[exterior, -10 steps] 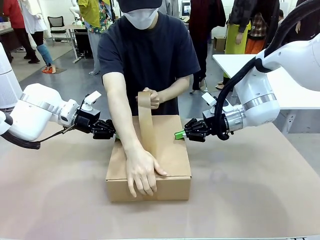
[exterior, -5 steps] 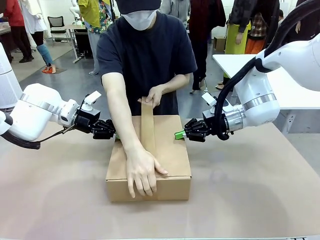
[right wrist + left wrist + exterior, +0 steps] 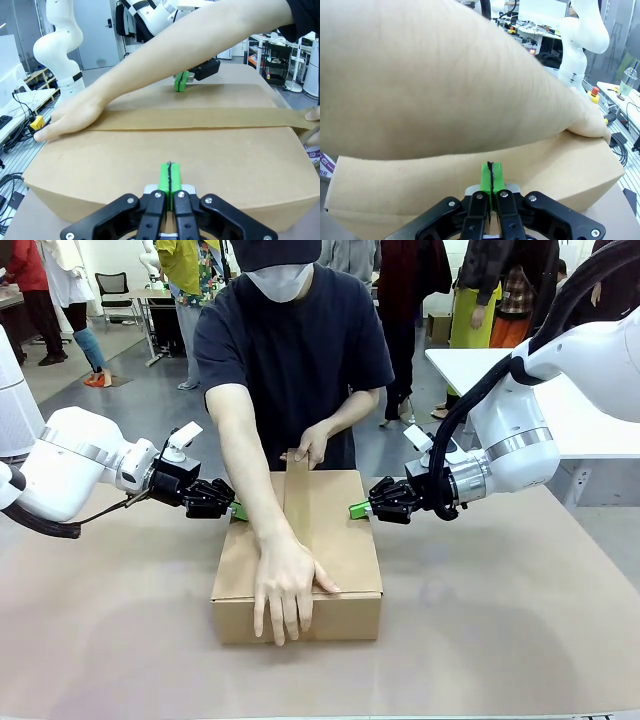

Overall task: Wrap the clocks to prevent damage.
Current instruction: After the human seals the box with tape, release both hands from the side flaps of the Package Box.

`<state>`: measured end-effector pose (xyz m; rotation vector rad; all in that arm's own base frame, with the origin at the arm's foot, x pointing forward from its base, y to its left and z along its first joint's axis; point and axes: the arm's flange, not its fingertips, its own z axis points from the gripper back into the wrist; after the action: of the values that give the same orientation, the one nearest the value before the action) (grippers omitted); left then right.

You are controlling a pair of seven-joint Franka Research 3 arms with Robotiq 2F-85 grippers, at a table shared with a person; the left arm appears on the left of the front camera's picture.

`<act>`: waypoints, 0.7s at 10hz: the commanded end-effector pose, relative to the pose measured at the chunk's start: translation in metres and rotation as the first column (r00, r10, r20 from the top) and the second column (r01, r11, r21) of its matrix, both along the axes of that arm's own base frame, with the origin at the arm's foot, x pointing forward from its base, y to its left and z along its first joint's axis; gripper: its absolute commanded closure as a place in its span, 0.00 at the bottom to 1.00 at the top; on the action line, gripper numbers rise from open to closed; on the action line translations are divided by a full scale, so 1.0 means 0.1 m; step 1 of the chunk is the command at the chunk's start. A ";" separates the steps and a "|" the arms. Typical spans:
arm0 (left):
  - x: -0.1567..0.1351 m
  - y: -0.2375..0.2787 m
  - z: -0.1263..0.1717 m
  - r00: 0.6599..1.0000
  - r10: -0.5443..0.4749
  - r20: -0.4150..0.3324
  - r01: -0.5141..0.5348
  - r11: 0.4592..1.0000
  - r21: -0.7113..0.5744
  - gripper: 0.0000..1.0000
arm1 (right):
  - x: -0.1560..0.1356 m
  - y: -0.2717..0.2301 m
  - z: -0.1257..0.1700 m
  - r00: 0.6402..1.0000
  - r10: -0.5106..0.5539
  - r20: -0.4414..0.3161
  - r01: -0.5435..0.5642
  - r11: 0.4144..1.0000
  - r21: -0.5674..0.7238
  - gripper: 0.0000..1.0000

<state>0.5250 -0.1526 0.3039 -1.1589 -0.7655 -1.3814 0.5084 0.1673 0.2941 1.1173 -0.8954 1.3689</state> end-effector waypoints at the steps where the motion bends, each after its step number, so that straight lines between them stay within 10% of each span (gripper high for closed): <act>1: 0.00 -0.01 -0.02 1.000 0.003 0.002 -0.003 1.000 0.008 1.00 | -0.01 0.01 -0.02 1.000 -0.005 -0.002 0.005 1.000 -0.003 0.99; 7: 0.00 -0.01 -0.02 1.000 0.003 0.002 -0.003 1.000 0.008 1.00 | -0.01 0.01 -0.02 1.000 -0.005 -0.002 0.005 1.000 -0.003 0.99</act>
<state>0.5250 -0.1525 0.3037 -1.1590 -0.7652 -1.3811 0.5084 0.1672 0.2938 1.1169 -0.8950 1.3685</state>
